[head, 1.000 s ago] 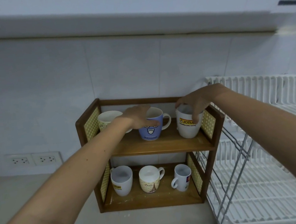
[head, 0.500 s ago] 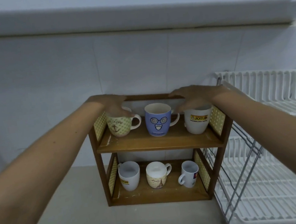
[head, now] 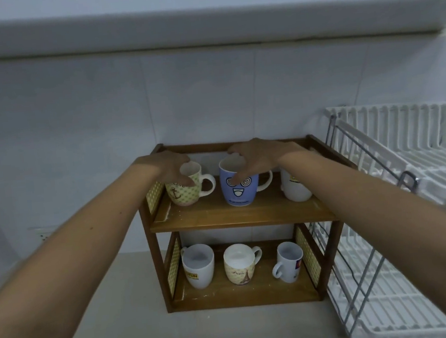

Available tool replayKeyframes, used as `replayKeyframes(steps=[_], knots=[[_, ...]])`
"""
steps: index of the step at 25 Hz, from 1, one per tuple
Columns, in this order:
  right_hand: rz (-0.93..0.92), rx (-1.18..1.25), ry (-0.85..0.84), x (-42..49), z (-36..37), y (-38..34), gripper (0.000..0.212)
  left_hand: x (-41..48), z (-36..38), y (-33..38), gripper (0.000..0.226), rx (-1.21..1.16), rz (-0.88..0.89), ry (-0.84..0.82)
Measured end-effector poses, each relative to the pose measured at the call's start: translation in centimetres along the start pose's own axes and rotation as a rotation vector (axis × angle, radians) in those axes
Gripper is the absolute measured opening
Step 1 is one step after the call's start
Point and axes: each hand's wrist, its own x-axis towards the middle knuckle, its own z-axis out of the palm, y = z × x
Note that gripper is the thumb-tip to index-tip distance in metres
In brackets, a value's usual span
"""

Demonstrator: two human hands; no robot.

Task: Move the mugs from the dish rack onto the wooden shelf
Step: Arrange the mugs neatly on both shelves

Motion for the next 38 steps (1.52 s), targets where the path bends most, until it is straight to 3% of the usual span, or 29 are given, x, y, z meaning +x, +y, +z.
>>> replayKeyframes(steps=[6,11,17,23,25,26,28,29,30,31,33,35,38], knots=[[0.053,-0.009,-0.047,-2.0,-0.7,0.7,0.096,-1.2,0.1,1.1,0.079,-0.058,0.017,0.030],[0.432,-0.375,-0.202,-4.3,-3.6,5.5,0.086,-1.8,-0.3,4.6,0.085,-0.205,0.155,0.160],[0.404,-0.336,-0.181,-4.8,-2.5,6.2,0.087,0.6,0.8,9.8,0.075,-0.189,0.221,0.155],[0.395,-0.356,-0.194,-5.4,-1.9,5.3,0.072,0.2,1.4,10.2,0.072,-0.215,0.217,0.150],[0.446,-0.256,-0.056,-6.2,-1.2,4.4,0.067,-1.3,2.0,9.8,0.067,-0.246,0.274,0.260],[0.443,-0.170,0.124,-6.9,-0.4,3.6,0.061,-2.5,2.8,9.5,0.061,-0.241,0.347,0.392],[0.288,-0.063,0.609,-8.7,2.8,1.7,0.042,-5.5,5.5,8.5,0.041,-0.139,0.606,0.676],[0.170,-0.033,0.778,-10.0,4.7,0.7,0.031,-6.9,7.3,7.8,0.032,-0.046,0.762,0.738],[0.054,-0.014,0.842,-11.3,6.8,-0.3,0.022,-8.1,9.4,6.8,0.026,0.056,0.897,0.739],[-0.028,-0.025,0.808,-12.3,8.8,-1.3,0.018,-8.9,11.4,5.9,0.024,0.144,0.974,0.684],[-0.077,-0.094,0.552,-12.8,13.2,-2.4,0.016,-9.5,15.2,4.4,0.026,0.195,0.904,0.470],[0.001,-0.093,0.209,-11.6,16.3,-2.4,0.017,-8.8,17.9,3.4,0.043,0.103,0.609,0.222],[0.104,-0.012,-0.058,-7.1,18.1,-1.4,0.031,-5.8,19.6,2.6,0.070,0.024,0.203,-0.039]])
